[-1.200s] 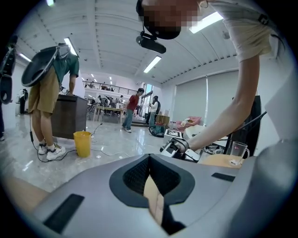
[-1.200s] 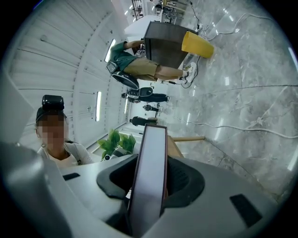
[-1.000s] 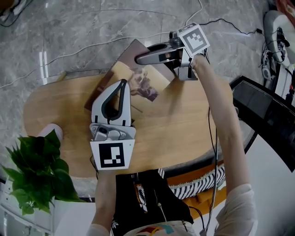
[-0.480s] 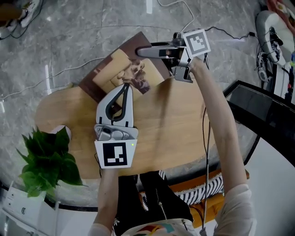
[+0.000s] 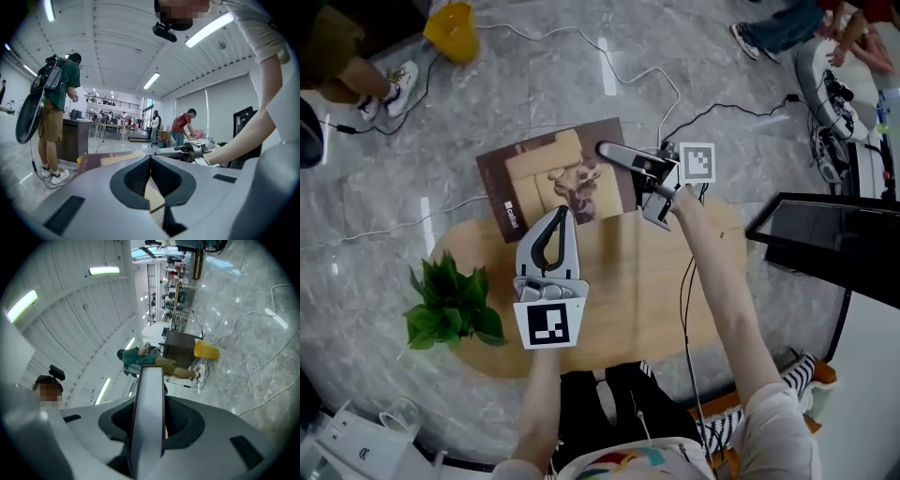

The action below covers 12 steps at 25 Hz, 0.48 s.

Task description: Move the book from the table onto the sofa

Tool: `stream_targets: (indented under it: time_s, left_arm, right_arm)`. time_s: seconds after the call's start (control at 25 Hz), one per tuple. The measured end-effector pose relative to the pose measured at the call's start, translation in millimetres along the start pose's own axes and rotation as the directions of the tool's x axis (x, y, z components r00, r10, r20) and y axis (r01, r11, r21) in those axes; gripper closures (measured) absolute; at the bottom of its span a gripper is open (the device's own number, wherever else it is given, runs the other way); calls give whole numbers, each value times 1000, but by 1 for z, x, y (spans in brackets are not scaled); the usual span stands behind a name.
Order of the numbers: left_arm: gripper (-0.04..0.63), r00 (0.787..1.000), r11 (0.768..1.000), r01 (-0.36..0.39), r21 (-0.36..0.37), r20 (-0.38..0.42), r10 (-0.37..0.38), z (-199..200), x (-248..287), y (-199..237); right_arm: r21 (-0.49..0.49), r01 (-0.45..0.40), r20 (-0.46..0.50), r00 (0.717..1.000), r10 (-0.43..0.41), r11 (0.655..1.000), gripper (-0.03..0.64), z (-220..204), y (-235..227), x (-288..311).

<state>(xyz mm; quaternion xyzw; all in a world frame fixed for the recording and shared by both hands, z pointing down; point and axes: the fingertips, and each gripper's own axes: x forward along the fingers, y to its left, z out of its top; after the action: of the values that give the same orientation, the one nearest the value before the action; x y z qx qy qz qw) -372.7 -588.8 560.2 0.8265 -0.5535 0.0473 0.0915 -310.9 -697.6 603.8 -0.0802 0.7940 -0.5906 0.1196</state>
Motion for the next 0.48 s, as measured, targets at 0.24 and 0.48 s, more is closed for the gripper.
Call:
stream_targets:
  time_s: [0.24, 0.48]
  left_arm:
    - [589, 999, 999, -27, 43, 36, 25, 73, -34, -9]
    - [589, 995, 995, -31, 98, 100, 21, 147, -64, -33]
  right_arm:
    - [20, -30, 353, 935, 21, 999, 462, -10, 103, -46]
    - [-17, 2, 553, 833, 8, 1000, 462, -29, 187, -85]
